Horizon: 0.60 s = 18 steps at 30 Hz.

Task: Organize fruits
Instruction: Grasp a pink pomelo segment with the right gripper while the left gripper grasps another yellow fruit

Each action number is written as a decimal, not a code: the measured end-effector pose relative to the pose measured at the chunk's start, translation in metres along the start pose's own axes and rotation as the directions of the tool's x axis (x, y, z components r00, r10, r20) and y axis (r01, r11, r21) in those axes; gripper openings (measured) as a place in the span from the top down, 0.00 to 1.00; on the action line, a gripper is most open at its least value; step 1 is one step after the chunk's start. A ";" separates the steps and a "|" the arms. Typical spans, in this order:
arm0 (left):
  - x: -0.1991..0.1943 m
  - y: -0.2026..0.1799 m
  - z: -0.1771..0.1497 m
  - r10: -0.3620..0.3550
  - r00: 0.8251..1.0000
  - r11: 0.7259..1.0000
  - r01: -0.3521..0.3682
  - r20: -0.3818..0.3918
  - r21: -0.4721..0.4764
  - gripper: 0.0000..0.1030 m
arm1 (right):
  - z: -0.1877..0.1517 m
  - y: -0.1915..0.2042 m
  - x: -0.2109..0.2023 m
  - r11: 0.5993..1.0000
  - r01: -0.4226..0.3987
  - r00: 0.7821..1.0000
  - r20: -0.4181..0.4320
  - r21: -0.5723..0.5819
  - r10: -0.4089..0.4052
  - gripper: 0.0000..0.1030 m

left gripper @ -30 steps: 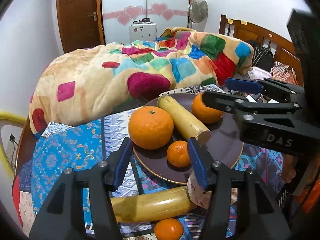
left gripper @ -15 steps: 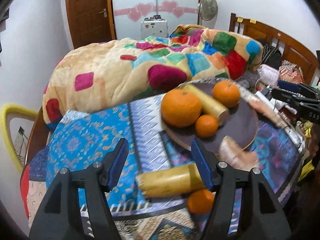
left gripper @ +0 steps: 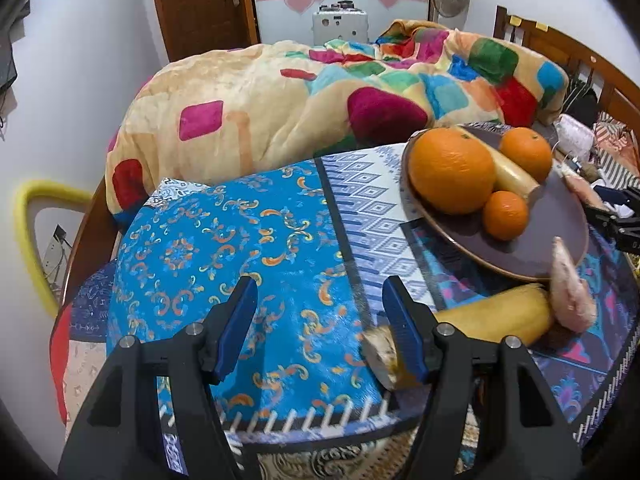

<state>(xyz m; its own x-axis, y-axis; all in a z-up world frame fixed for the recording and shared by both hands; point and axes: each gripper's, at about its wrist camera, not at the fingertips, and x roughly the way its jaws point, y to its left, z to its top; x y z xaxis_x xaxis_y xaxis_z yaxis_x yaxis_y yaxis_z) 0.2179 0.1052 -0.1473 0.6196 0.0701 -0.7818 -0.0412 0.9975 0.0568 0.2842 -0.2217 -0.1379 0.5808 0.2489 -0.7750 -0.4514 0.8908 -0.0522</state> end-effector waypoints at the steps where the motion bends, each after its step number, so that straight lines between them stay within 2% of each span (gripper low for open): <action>1: 0.002 0.000 0.001 -0.007 1.000 1.000 0.007 -0.006 0.002 0.37 | 0.001 -0.001 0.001 1.000 -0.006 1.000 -0.006 0.000 0.006 0.33; 4: 0.005 0.003 0.002 -0.032 0.999 0.999 0.032 -0.019 0.007 0.37 | 0.002 -0.004 0.007 0.999 -0.037 0.999 -0.037 0.011 0.038 0.40; 5: 0.004 0.003 0.002 -0.038 0.999 0.999 0.038 -0.022 0.012 0.37 | 0.002 -0.006 0.007 0.998 -0.058 0.997 -0.039 0.024 0.059 0.43; 6: 0.002 0.002 0.001 -0.043 0.999 0.999 0.043 -0.024 0.016 0.37 | 0.002 -0.006 0.006 0.998 -0.063 0.997 -0.037 0.028 0.064 0.51; 7: 0.001 0.003 0.000 -0.048 0.998 0.999 0.049 -0.027 0.022 0.37 | 0.001 -0.004 0.004 0.998 -0.058 0.998 -0.033 0.024 0.059 0.52; 11: -0.008 0.002 -0.006 -0.062 0.997 0.997 0.063 -0.038 0.041 0.38 | -0.007 0.006 -0.002 1.000 -0.026 0.999 -0.026 -0.015 0.026 0.54; 18: -0.027 0.001 -0.021 -0.097 0.993 0.995 0.099 -0.064 0.029 0.42 | -0.028 0.020 -0.024 0.999 -0.045 0.999 -0.012 -0.025 0.045 0.54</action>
<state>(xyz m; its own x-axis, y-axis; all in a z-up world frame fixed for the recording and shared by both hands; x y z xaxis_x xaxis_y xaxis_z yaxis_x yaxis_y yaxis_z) 0.1845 0.1040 -0.1389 0.5695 -0.0268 -0.8215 0.0427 0.9991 -0.0029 0.2420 -0.2209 -0.1381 0.5518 0.2838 -0.7842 -0.4940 0.8688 -0.0332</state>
